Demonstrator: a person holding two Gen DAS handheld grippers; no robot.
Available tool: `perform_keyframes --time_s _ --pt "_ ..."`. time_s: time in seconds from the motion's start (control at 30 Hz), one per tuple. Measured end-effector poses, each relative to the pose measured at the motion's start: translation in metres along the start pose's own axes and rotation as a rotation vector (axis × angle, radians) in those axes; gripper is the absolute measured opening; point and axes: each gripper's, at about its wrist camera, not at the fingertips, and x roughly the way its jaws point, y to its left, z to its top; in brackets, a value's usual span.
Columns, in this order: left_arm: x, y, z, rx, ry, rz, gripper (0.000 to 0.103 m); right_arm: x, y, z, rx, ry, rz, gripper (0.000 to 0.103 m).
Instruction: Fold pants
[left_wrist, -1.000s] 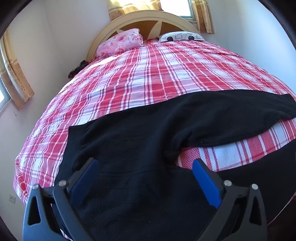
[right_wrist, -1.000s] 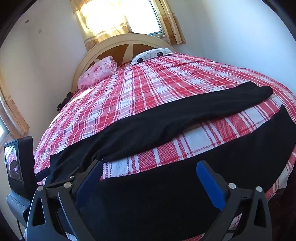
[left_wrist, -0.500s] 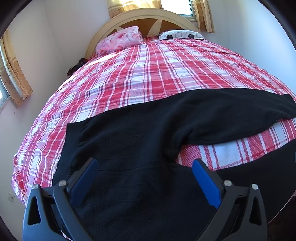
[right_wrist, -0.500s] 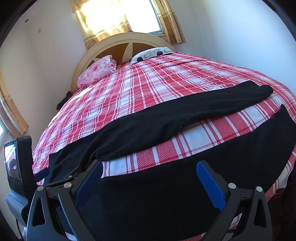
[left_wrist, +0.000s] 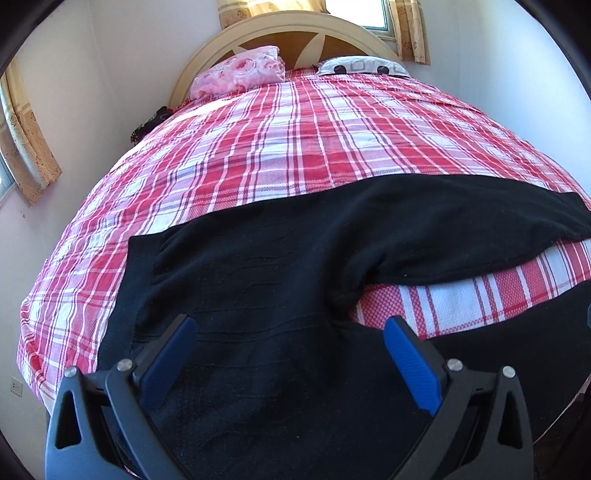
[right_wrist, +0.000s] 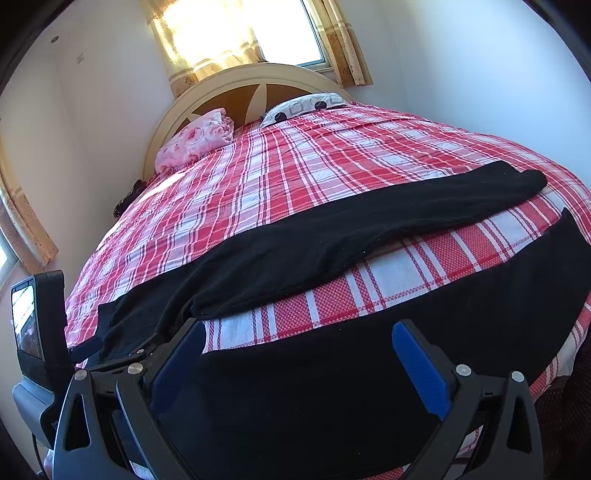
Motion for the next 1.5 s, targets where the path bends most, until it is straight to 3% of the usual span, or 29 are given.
perform_keyframes --time_s 1.07,1.27,1.5 --pt "0.007 0.019 -0.003 -0.018 0.04 -0.001 0.103 0.007 0.008 0.004 -0.044 0.024 0.03 0.102" --pt "0.018 0.047 0.009 -0.057 0.058 0.033 0.103 0.024 0.021 0.025 -0.159 0.056 0.038 0.102" --pt "0.043 0.076 0.033 -0.11 0.135 0.033 0.103 0.065 0.071 0.062 -0.425 0.089 0.109 0.1"
